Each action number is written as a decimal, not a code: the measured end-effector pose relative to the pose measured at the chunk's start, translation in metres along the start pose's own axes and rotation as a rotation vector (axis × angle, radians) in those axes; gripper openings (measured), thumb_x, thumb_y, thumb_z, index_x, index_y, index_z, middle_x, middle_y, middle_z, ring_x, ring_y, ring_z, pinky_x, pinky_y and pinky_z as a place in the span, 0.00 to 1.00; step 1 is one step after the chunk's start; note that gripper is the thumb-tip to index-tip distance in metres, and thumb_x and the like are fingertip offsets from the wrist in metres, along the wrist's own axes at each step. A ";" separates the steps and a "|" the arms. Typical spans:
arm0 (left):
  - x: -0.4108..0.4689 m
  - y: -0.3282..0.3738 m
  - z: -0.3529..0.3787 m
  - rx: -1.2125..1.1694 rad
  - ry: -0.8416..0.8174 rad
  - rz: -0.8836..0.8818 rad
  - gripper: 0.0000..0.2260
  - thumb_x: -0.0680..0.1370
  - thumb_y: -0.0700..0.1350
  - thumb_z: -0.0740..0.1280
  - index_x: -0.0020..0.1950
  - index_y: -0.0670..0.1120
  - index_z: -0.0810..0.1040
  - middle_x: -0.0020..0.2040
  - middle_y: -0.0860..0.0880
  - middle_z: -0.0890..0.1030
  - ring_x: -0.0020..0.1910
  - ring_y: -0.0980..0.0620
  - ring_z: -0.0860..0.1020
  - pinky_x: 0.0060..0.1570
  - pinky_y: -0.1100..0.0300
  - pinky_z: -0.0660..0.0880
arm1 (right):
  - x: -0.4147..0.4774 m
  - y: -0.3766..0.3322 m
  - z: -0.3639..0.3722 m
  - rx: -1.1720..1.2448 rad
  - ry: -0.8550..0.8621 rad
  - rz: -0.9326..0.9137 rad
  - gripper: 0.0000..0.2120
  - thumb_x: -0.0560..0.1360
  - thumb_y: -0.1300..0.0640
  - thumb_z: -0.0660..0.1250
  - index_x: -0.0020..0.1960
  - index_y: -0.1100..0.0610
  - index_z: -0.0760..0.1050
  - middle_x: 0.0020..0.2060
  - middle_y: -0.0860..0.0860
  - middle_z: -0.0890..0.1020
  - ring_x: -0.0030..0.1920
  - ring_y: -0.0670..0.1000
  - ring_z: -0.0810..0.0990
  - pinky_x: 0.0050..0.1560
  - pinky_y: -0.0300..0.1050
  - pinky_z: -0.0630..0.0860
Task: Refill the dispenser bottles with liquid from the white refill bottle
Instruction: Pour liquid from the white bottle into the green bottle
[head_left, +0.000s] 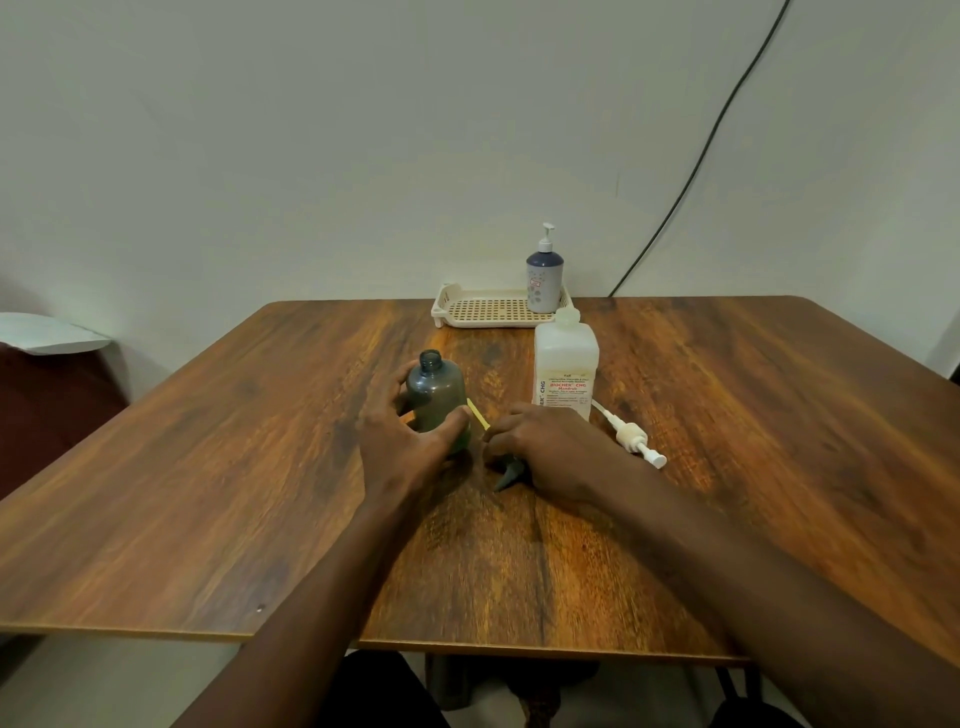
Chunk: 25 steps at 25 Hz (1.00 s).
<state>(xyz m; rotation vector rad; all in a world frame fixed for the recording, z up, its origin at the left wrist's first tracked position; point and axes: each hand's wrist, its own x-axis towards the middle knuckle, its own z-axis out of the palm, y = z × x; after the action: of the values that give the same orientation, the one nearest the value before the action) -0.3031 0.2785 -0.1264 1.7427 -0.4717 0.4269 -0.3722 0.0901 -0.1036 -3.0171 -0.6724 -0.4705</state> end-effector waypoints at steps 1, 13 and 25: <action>0.000 0.000 0.001 -0.007 0.000 0.006 0.36 0.67 0.49 0.83 0.73 0.53 0.73 0.67 0.51 0.79 0.59 0.56 0.80 0.53 0.61 0.81 | 0.000 0.002 0.000 0.001 -0.001 0.008 0.15 0.78 0.58 0.69 0.64 0.48 0.80 0.61 0.46 0.82 0.57 0.49 0.76 0.53 0.51 0.79; 0.018 0.018 0.022 0.025 -0.103 0.138 0.36 0.68 0.50 0.82 0.73 0.55 0.71 0.66 0.52 0.79 0.59 0.58 0.78 0.49 0.75 0.75 | -0.005 0.035 -0.045 -0.069 0.611 0.237 0.31 0.69 0.50 0.80 0.69 0.54 0.76 0.65 0.52 0.81 0.65 0.55 0.75 0.63 0.52 0.76; 0.030 0.029 0.051 0.002 -0.138 0.200 0.38 0.67 0.57 0.79 0.74 0.51 0.73 0.64 0.53 0.80 0.58 0.57 0.79 0.52 0.65 0.80 | -0.010 0.079 -0.028 0.799 0.340 0.609 0.45 0.67 0.44 0.81 0.76 0.49 0.63 0.67 0.49 0.75 0.62 0.52 0.79 0.53 0.45 0.82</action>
<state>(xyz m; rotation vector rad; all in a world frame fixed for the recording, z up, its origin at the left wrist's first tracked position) -0.2915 0.2202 -0.0975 1.7400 -0.7490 0.4501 -0.3559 0.0121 -0.0763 -2.1422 0.0953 -0.4994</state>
